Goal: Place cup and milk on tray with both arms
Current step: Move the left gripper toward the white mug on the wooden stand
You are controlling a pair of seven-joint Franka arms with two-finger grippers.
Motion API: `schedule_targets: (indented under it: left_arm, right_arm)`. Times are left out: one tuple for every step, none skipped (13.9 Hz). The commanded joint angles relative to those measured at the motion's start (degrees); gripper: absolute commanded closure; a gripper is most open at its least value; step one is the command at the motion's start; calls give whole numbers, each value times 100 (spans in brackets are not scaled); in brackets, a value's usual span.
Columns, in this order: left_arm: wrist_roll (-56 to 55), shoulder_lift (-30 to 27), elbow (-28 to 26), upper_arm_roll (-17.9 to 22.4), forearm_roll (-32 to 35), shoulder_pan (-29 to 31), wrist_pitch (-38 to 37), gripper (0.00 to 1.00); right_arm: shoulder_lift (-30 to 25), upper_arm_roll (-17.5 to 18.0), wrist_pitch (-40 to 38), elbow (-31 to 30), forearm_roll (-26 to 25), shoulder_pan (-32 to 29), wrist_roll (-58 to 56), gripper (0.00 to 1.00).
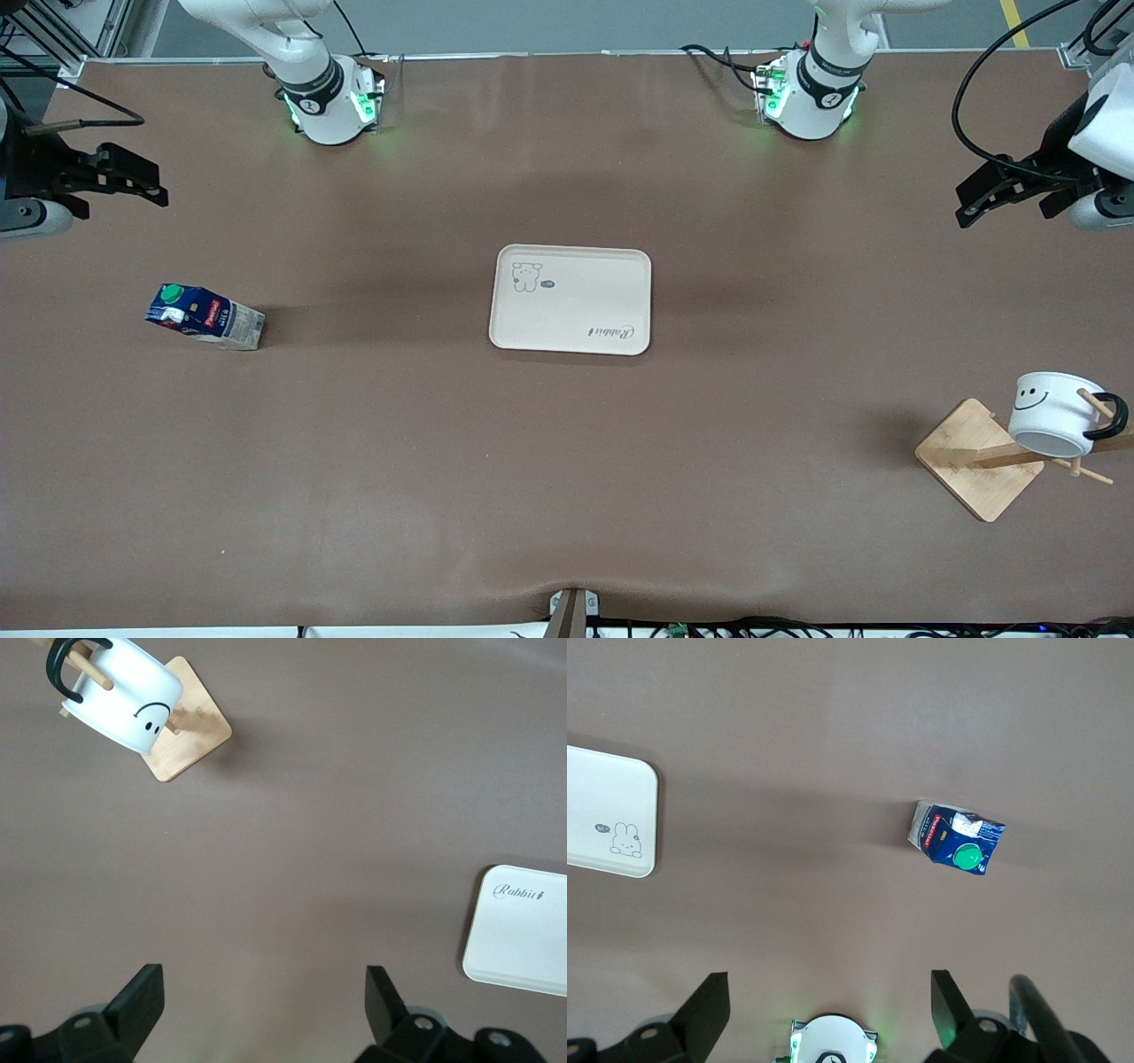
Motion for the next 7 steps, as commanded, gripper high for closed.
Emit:
schedule_targets:
  left_arm:
    - [58,58,140,-16,-13,59,-49,0]
    - [58,67,140,-16,-4,68,-49,0]
    - [58,102,149,1,-4,68,-49,0]
    - [6,154,166,19,-4,59,-49,0]
    - [14,181,306,28,31,59,-49,0]
    - [-56,181,264,28,127,51,-49,0]
    - [-56,172,246,10,171,68,-31,0]
  right_arm:
    - [-19,33,-4,-10,108,-69,-28,0]
    - [-19,33,5,-10,108,-69,-28,0]
    - [-19,33,14,-10,108,-78,-28,0]
    - [-19,33,14,-10,108,-78,-28,0]
    - [-19,33,14,-10,108,-69,-28,0]
    - [-19,33,14,-10,108,-69,-28,0]
    - [-19,33,5,-10,108,-78,-19,0]
